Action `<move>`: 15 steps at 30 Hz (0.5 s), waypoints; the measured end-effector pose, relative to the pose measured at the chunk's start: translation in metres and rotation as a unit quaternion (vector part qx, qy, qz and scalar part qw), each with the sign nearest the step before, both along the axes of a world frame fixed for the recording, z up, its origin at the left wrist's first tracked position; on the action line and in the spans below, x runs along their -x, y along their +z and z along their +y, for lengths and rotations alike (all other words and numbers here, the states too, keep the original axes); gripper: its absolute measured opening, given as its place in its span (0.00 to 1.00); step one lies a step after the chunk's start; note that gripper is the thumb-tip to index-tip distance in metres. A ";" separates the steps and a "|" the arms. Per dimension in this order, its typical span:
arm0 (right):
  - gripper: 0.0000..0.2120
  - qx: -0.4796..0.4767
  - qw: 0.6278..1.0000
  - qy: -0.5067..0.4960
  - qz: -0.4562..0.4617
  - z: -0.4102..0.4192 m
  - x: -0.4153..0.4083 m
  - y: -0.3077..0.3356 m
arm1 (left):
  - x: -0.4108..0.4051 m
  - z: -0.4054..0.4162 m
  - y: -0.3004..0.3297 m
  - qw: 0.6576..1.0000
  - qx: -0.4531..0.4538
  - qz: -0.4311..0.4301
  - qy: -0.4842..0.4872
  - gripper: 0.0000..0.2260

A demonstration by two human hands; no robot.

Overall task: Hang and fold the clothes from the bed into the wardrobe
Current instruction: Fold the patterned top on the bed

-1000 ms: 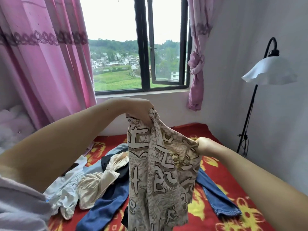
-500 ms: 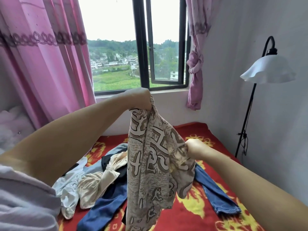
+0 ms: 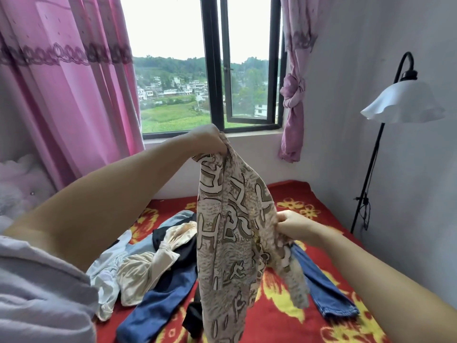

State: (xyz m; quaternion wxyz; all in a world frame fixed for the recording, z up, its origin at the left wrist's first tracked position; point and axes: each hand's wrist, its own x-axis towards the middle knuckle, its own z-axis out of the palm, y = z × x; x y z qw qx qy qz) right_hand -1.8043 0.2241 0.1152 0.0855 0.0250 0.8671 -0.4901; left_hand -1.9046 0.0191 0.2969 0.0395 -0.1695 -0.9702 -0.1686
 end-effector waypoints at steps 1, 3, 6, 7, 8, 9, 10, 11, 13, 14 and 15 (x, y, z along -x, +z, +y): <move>0.14 0.031 0.999 0.036 -0.015 -0.006 -0.002 0.001 | -0.001 0.002 0.002 0.999 -0.024 -0.020 0.005 0.07; 0.06 0.043 0.995 0.088 -0.033 -0.023 -0.003 0.004 | -0.004 0.005 0.004 0.998 -0.047 -0.039 0.002 0.08; 0.26 -0.032 0.996 0.079 -0.005 -0.052 0.005 0.002 | -0.009 0.010 0.008 0.997 -0.031 -0.036 -0.053 0.11; 0.33 -0.040 0.997 0.060 0.015 -0.061 0.009 -0.001 | -0.011 0.010 0.009 0.996 -0.019 -0.034 -0.077 0.12; 0.38 -0.039 0.998 0.037 0.036 -0.069 0.012 -0.004 | -0.013 0.010 0.009 0.995 -0.004 -0.029 -0.097 0.13; 0.41 -0.035 0.998 0.011 0.054 -0.076 0.015 -0.009 | -0.014 0.010 0.009 0.993 0.013 -0.021 -0.111 0.14; 0.41 -0.026 0.997 -0.018 0.067 -0.083 0.016 -0.013 | -0.015 0.009 0.010 0.992 0.030 -0.011 -0.121 0.15; 0.39 -0.017 0.996 -0.046 0.078 -0.088 0.018 -0.016 | -0.016 0.007 0.010 0.991 0.045 -0.003 -0.127 0.16; 0.37 -0.010 0.992 -0.093 0.081 -0.094 0.019 -0.018 | -0.018 0.003 0.011 0.989 0.065 0.007 -0.136 0.18; 0.35 -0.010 0.991 -0.108 0.080 -0.094 0.020 -0.018 | -0.019 -0.001 0.012 0.988 0.069 0.005 -0.140 0.18; 0.33 -0.009 0.990 -0.118 0.079 -0.094 0.021 -0.019 | -0.019 -0.004 0.012 0.987 0.066 -0.003 -0.147 0.18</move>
